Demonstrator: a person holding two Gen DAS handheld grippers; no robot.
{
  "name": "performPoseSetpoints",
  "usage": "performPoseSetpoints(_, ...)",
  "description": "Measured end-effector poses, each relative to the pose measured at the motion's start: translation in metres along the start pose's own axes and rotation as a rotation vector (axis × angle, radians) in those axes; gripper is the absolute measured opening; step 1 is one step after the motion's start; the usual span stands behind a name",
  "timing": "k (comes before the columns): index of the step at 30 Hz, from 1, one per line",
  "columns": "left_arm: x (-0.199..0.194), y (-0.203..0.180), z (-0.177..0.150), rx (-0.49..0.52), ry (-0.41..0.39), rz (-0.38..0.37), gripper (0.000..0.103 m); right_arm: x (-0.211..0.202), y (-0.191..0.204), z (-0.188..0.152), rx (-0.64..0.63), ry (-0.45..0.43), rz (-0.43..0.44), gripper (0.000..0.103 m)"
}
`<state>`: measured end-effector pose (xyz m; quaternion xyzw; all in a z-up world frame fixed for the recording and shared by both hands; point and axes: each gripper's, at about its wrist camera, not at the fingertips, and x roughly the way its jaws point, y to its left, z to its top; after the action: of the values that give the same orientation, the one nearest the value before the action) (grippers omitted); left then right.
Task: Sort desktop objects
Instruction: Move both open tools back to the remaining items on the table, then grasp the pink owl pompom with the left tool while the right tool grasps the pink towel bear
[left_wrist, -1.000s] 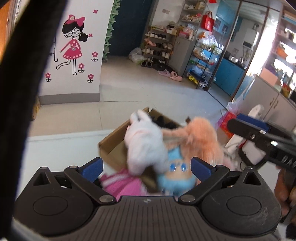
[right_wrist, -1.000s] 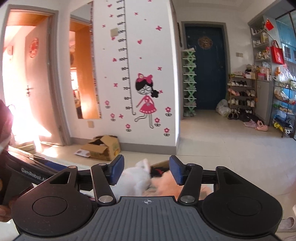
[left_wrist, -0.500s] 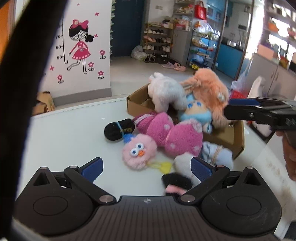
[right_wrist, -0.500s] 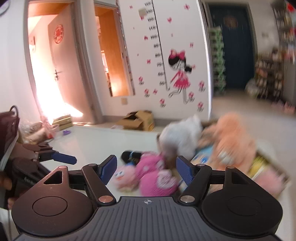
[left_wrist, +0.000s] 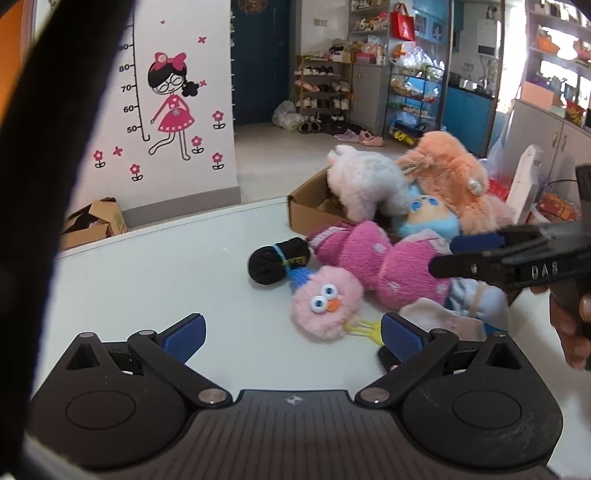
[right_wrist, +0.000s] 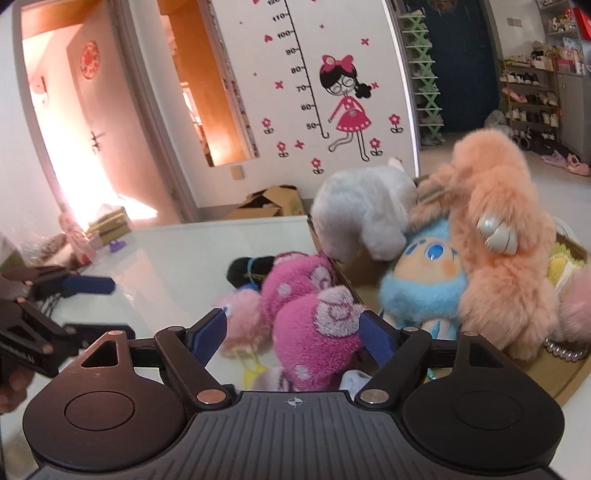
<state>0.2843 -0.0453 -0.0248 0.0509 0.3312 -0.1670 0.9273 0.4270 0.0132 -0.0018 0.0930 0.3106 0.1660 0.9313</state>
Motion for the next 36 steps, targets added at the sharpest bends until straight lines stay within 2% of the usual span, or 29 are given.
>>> performPoseSetpoints(3,0.006,0.008,0.001,-0.001,0.009,0.005,0.101,0.002,0.007,-0.009,-0.033,0.012,0.04,0.085)
performPoseSetpoints(7,0.014,0.011,0.0,0.06,-0.009,0.007,0.098,0.0,0.012,-0.015,-0.061,0.026,0.101,0.086)
performPoseSetpoints(9,0.016,0.008,-0.002,0.144,-0.035,-0.015,0.088,-0.001,0.009,-0.014,-0.063,0.022,0.081,0.086)
performPoseSetpoints(15,0.018,-0.017,-0.014,0.43,-0.08,-0.068,0.088,0.002,-0.002,-0.012,-0.043,0.032,0.055,0.086)
performPoseSetpoints(19,0.027,-0.023,-0.015,0.467,-0.039,-0.162,0.089,0.013,-0.003,-0.012,-0.053,0.047,0.049,0.086)
performPoseSetpoints(21,0.032,-0.024,-0.015,0.466,-0.028,-0.183,0.091,0.018,-0.004,-0.011,-0.054,0.053,0.048,0.086)
performPoseSetpoints(24,0.041,-0.018,-0.012,0.4,-0.023,-0.19,0.093,0.025,-0.006,-0.008,-0.059,0.056,0.042,0.087)
performPoseSetpoints(31,0.062,0.011,-0.005,0.132,0.026,-0.196,0.095,0.036,-0.013,-0.003,-0.052,0.064,0.065,0.088)
performPoseSetpoints(36,0.072,0.036,-0.003,-0.139,0.066,-0.273,0.096,0.036,-0.027,-0.001,0.053,0.054,0.153,0.092)
